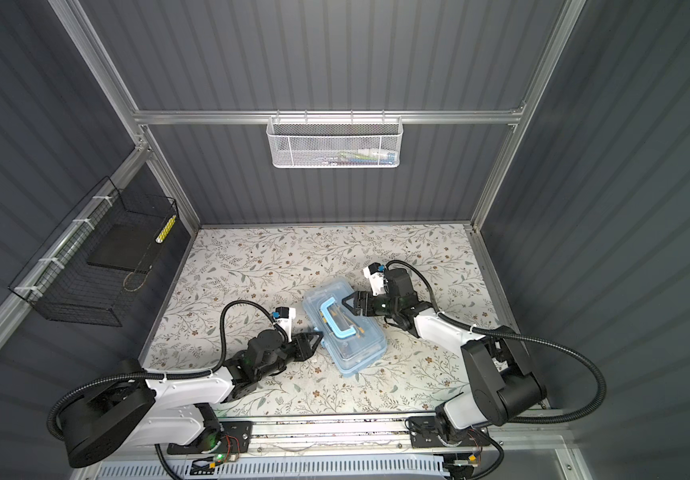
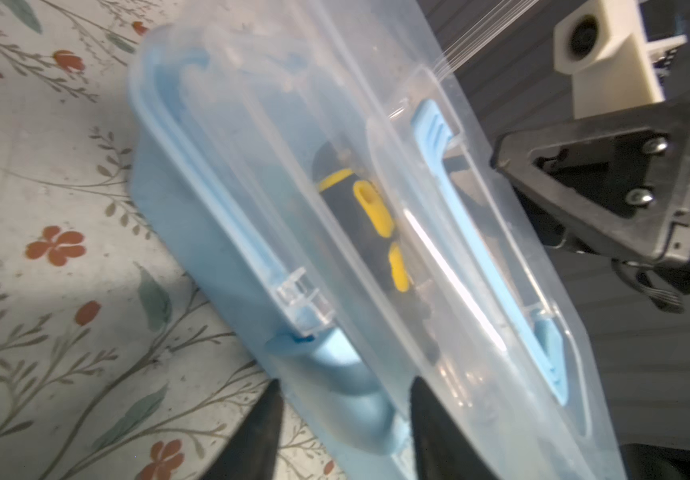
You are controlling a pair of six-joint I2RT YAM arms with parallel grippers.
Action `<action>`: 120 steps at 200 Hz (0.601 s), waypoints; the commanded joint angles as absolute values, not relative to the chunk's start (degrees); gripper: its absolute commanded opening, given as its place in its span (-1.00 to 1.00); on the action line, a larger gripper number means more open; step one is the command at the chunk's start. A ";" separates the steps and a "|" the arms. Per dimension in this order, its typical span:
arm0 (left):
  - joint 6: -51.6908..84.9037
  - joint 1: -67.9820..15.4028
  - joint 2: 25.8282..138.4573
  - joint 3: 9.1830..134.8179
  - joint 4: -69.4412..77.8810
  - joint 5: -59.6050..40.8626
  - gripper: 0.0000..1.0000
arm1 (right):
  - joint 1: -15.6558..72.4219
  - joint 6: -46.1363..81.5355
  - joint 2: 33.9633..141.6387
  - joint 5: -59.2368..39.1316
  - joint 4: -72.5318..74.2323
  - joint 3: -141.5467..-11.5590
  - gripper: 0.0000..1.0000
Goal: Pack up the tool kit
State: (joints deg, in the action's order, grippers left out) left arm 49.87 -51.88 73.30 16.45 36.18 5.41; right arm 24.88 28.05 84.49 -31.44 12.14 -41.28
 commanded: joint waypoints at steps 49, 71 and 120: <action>51.60 -48.09 60.62 16.53 20.05 9.13 0.59 | 26.90 28.21 86.07 -31.97 5.67 -40.89 0.59; 50.53 -45.26 61.73 16.10 19.24 7.32 0.55 | 26.70 31.13 85.45 -29.40 7.61 -39.83 0.58; 47.16 -41.25 63.72 23.55 1.47 3.44 0.49 | 26.39 30.98 80.79 -25.91 4.83 -37.58 0.62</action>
State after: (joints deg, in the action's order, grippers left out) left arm 50.39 -41.47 64.38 19.68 11.62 6.31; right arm 26.26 31.00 82.54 -27.81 11.22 -39.57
